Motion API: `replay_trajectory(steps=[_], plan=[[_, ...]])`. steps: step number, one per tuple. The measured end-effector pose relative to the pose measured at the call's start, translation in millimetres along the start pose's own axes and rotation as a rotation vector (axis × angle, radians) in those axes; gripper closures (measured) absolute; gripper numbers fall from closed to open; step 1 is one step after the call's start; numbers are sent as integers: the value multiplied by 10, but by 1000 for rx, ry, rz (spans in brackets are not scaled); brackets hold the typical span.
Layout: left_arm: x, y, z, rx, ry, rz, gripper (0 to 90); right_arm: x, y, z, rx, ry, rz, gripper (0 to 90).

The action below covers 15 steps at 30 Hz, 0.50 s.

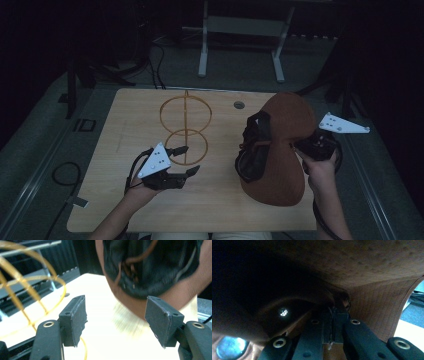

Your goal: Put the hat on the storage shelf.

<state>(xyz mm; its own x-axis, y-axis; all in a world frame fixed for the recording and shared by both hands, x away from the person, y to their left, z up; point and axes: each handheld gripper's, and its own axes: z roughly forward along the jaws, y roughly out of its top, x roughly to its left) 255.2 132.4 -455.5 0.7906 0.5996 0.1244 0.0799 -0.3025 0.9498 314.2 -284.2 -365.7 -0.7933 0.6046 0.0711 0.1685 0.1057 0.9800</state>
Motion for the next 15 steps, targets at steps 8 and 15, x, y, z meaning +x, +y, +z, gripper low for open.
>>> replay_trajectory(steps=[8, 15], plan=[[80, -546, -178, 81, 64, -83, 346, -109, 71, 139, 15, -40, 5, 882], [179, -975, -411, 123, 155, -183, 335, -209, 51, 241, 23, -60, 40, 882]])
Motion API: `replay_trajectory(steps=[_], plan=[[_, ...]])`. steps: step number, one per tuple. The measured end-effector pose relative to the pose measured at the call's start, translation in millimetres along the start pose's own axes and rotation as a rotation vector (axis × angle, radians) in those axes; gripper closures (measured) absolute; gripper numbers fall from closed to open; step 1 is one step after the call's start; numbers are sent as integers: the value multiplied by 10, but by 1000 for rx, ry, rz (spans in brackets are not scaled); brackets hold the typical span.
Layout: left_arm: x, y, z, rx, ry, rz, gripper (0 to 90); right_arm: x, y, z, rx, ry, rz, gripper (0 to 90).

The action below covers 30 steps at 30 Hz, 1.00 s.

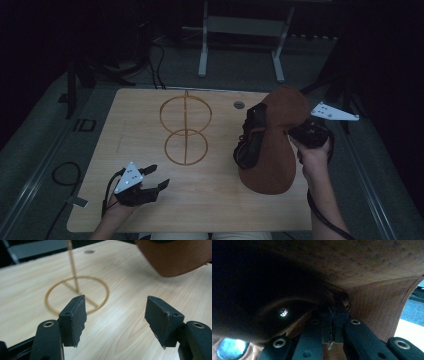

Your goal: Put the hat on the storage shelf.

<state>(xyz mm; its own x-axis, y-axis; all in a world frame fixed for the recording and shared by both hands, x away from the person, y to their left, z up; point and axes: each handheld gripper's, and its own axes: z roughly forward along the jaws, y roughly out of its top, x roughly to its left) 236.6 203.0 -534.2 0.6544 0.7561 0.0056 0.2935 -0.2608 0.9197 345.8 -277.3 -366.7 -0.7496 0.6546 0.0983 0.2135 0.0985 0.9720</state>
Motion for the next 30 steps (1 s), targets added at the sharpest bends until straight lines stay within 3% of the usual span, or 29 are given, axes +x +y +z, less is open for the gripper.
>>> replay_trajectory(steps=[3, 6, 9, 12, 15, 21, 30], plan=[[94, -136, -47, 66, 51, -50, 267, -42, 37, 46, -2, -6, 5, 882], [161, -251, -117, 93, 112, -63, 190, -78, 97, 104, -3, -11, 8, 882], [232, -341, -209, 79, 184, -108, 124, -102, 177, 178, 1, -24, -4, 881], [284, -427, -269, 93, 268, -122, 26, -138, 261, 275, 9, -35, -9, 881], [310, -482, -316, 82, 290, -158, 26, -170, 337, 384, 22, -40, -4, 881], [315, -497, -348, 62, 338, -156, 26, -177, 521, 594, 22, -38, -6, 882], [354, -518, -410, 22, 345, -179, 26, -58, 803, 1025, 25, -9, -13, 881]])
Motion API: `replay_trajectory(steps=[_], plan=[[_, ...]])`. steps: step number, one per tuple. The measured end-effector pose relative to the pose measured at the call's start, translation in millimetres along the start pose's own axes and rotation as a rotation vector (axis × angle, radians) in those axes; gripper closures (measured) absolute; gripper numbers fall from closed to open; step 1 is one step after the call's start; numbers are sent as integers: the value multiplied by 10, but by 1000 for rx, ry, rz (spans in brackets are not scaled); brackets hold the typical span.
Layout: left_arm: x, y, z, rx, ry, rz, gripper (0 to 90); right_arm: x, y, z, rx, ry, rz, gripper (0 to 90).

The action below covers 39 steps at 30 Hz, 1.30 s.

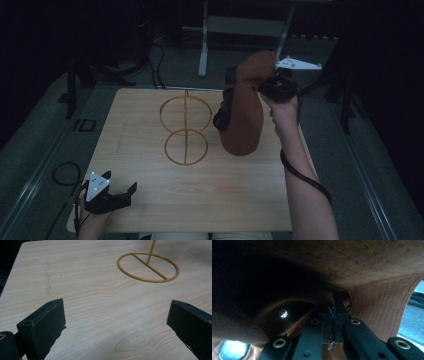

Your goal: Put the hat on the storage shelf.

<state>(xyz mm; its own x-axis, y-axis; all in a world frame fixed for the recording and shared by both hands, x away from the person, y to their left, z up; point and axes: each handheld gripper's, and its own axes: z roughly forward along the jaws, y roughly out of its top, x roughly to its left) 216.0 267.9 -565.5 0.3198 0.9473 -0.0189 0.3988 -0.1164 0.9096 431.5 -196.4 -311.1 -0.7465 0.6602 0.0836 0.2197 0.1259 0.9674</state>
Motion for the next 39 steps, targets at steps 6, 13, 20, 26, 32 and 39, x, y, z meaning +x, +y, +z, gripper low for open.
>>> replay_trajectory(steps=[6, 13, 20, 26, 32, 39], plan=[[45, -4, -1, -6, 11, -2, 27, 265, 144, 336, 24, 51, -31, 880], [60, -25, -8, -8, 7, -14, 27, 563, 202, 704, 72, 140, -45, 879], [80, -40, -4, -5, 2, -18, 27, 806, 215, 1051, 174, 182, -91, 875], [60, -47, 8, -2, -9, -10, 27, 973, 190, 1326, 274, 184, -142, 868], [72, -54, -1, -9, -13, -25, 27, 1087, 131, 1485, 320, 186, -170, 737], [73, -54, -9, -12, -13, -27, 27, 1161, 58, 1615, 344, 178, -187, 439]])
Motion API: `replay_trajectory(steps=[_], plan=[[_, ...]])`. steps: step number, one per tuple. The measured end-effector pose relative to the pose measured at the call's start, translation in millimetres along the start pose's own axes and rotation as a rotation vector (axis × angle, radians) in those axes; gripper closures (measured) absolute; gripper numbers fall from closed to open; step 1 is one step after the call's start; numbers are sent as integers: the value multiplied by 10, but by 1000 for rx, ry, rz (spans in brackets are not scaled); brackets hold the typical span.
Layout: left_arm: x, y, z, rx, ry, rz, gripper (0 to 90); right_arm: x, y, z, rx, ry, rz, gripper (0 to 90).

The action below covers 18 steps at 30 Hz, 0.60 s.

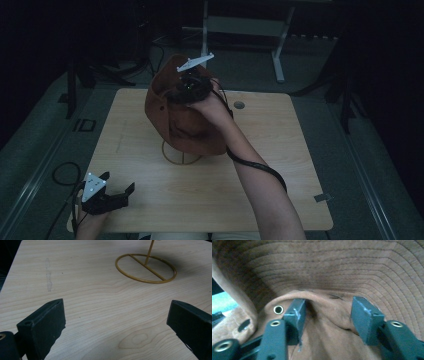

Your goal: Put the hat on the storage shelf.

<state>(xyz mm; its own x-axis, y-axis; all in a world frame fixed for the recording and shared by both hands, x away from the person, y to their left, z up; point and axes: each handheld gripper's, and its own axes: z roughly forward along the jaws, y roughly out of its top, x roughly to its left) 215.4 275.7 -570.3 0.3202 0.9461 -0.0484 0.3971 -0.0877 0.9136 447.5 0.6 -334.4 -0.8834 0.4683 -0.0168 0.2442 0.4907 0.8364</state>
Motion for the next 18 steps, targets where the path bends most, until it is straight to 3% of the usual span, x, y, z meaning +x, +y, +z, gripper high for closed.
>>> replay_trajectory(steps=[5, 10, 15, 18], plan=[[6, -14, 9, 6, -5, -5, 27, 51, 3, -8, 1, -34, -32, 310], [8, -16, 7, 5, 0, -6, 27, 21, -14, -100, -22, -4, 5, 141], [17, -23, 16, 8, 1, -12, 27, -40, -89, -232, -56, -25, 15, 137], [13, -23, 14, 8, 4, -12, 27, -79, -159, -301, -56, -14, 17, 127]])
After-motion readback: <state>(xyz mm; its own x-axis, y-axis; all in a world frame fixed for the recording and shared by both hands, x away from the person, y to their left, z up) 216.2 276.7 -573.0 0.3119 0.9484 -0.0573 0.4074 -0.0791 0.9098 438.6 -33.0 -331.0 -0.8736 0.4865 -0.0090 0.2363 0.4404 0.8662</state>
